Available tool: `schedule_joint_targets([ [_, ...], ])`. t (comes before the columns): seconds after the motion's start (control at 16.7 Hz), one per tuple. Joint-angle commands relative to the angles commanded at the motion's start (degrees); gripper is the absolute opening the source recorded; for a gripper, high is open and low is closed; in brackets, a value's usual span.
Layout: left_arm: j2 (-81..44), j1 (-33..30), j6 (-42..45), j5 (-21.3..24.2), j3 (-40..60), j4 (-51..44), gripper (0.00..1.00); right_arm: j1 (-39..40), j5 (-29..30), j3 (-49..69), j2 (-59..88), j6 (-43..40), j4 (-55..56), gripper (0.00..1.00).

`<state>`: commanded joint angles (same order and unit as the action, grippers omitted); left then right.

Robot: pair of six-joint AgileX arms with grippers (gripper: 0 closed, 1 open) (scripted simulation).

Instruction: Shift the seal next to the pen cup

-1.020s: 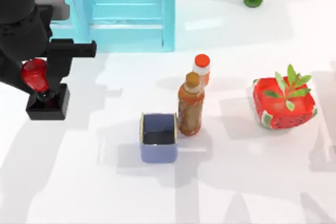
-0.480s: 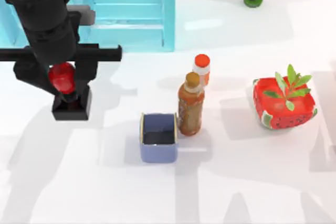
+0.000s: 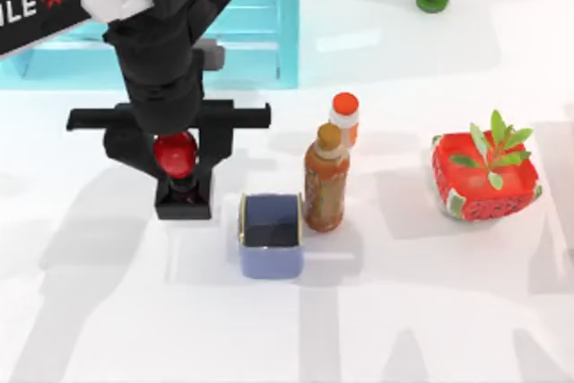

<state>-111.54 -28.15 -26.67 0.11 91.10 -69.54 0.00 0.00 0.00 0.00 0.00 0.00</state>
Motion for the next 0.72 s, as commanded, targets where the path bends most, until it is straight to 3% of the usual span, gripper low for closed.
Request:
schedule_joint_targets([
  [0.66,-0.5,0.0,0.0,0.0,-2.8,3.2,0.00,0.0,0.0,0.0,0.0,0.0,0.0,1.00],
  [0.72,-0.5,0.0,0.0,0.0,-2.8,3.2,0.08,0.0,0.0,0.0,0.0,0.0,0.0,1.00],
])
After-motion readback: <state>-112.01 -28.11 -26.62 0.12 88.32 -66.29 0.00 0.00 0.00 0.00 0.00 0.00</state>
